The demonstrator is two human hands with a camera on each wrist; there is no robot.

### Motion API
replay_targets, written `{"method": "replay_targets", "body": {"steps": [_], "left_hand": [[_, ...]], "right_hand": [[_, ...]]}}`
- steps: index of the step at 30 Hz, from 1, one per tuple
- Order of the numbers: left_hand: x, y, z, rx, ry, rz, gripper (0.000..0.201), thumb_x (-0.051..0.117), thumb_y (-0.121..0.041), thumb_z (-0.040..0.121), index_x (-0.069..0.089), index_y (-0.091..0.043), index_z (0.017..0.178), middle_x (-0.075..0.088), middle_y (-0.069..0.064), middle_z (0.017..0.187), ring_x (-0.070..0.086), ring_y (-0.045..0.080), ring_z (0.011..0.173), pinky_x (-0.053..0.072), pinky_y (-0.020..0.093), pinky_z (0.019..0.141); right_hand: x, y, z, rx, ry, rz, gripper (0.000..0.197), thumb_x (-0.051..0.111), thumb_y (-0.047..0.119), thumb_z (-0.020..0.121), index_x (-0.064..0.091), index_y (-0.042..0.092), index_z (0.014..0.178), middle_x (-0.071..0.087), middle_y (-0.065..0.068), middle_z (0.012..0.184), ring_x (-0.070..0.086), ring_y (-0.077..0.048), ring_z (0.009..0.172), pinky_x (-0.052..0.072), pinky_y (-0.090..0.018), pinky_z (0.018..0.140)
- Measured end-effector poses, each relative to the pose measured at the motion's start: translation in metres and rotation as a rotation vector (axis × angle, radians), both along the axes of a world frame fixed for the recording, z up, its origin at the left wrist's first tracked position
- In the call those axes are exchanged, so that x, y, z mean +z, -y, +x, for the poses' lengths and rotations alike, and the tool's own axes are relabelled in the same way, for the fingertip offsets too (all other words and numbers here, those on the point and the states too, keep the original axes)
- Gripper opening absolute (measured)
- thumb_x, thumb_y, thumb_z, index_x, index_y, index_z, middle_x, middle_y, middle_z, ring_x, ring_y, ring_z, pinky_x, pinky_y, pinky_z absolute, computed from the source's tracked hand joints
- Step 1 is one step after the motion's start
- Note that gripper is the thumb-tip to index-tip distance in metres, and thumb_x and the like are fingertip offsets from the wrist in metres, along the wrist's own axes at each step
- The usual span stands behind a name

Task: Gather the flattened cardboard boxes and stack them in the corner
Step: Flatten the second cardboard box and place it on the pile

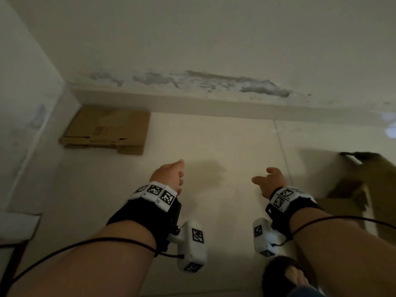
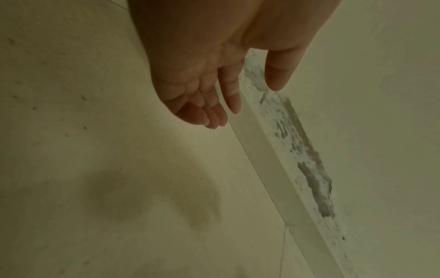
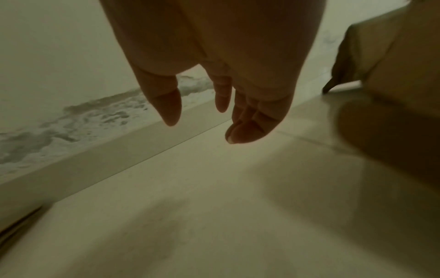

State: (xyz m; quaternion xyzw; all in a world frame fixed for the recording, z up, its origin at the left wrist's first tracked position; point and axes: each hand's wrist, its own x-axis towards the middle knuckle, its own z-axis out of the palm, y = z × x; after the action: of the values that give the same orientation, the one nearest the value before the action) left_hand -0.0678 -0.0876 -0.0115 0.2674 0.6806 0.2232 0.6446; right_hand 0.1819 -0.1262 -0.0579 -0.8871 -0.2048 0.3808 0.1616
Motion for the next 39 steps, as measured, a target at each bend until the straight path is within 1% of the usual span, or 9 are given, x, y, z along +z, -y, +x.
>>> {"method": "replay_targets", "body": {"steps": [5,10,17,24,27,32,34,36,39], "left_hand": [[0.012,0.018,0.059,-0.099,0.006,0.023,0.020,0.051,-0.034,0.088,0.053,-0.020,0.074,0.055,-0.001,0.079,0.050,0.015,0.069,0.041,0.030,0.064],[0.015,0.022,0.111,-0.181,0.017,0.052,0.021,0.052,-0.035,0.088,0.055,-0.021,0.073,0.055,-0.001,0.077,0.050,0.015,0.068,0.042,0.032,0.066],[0.000,0.026,0.148,-0.276,-0.011,0.051,0.021,0.050,-0.037,0.088,0.057,-0.017,0.091,0.057,-0.002,0.082,0.054,0.022,0.086,0.044,0.035,0.077],[-0.005,0.022,0.145,-0.271,-0.031,0.044,0.024,0.051,-0.038,0.087,0.057,-0.016,0.097,0.059,0.002,0.092,0.055,0.023,0.089,0.045,0.035,0.079],[-0.005,0.020,0.137,-0.260,-0.022,0.043,0.019,0.051,-0.036,0.088,0.057,-0.018,0.086,0.059,-0.001,0.083,0.056,0.021,0.085,0.044,0.034,0.077],[0.011,0.017,0.121,-0.230,0.053,0.051,0.018,0.051,-0.025,0.089,0.055,-0.019,0.072,0.054,0.001,0.075,0.048,0.016,0.066,0.039,0.028,0.065],[0.019,0.015,0.110,-0.274,0.045,0.079,0.017,0.054,-0.027,0.088,0.062,-0.013,0.093,0.058,0.005,0.087,0.053,0.020,0.077,0.044,0.031,0.077],[0.026,0.015,0.100,-0.403,-0.048,0.145,0.047,0.058,-0.035,0.084,0.053,-0.016,0.127,0.058,0.003,0.121,0.056,0.023,0.109,0.040,0.029,0.096],[0.031,0.016,0.072,-0.513,-0.060,0.277,0.060,0.069,-0.030,0.077,0.044,-0.030,0.132,0.054,-0.014,0.116,0.050,0.010,0.112,0.036,0.024,0.089]], "right_hand": [[0.024,0.049,0.062,-0.025,0.108,-0.062,0.066,0.068,0.018,0.079,0.041,0.010,0.138,0.050,-0.017,0.137,0.056,-0.035,0.115,0.047,-0.033,0.086],[0.035,0.071,0.099,0.027,0.153,-0.137,0.066,0.066,0.023,0.075,0.043,0.017,0.137,0.048,-0.014,0.136,0.054,-0.035,0.116,0.050,-0.042,0.096],[0.042,0.080,0.131,0.372,0.511,-0.361,0.068,0.061,0.038,0.073,0.041,0.022,0.135,0.039,-0.008,0.141,0.025,-0.034,0.133,0.027,-0.047,0.109],[0.048,0.067,0.116,0.734,0.487,-0.674,0.027,0.054,0.026,0.081,0.058,0.016,0.106,0.055,-0.011,0.129,0.033,-0.034,0.134,0.009,-0.053,0.116],[0.062,0.054,0.101,0.802,0.574,-0.572,0.018,0.048,0.023,0.082,0.057,0.017,0.096,0.063,-0.007,0.111,0.048,-0.031,0.121,0.011,-0.054,0.114],[0.097,0.021,0.056,0.807,0.687,-0.312,0.025,0.046,0.023,0.085,0.055,0.017,0.107,0.063,-0.005,0.104,0.054,-0.029,0.108,0.025,-0.050,0.106],[0.110,0.007,0.034,0.803,0.649,-0.204,0.025,0.047,0.026,0.087,0.054,0.019,0.109,0.063,-0.005,0.105,0.055,-0.028,0.106,0.030,-0.046,0.102],[0.125,-0.001,0.016,0.752,0.552,-0.087,0.026,0.047,0.029,0.089,0.053,0.018,0.112,0.064,-0.005,0.106,0.058,-0.027,0.103,0.039,-0.041,0.092],[0.142,-0.015,-0.020,0.629,0.402,0.081,0.026,0.050,0.030,0.089,0.054,0.017,0.112,0.060,-0.004,0.099,0.061,-0.026,0.097,0.051,-0.037,0.082]]}}
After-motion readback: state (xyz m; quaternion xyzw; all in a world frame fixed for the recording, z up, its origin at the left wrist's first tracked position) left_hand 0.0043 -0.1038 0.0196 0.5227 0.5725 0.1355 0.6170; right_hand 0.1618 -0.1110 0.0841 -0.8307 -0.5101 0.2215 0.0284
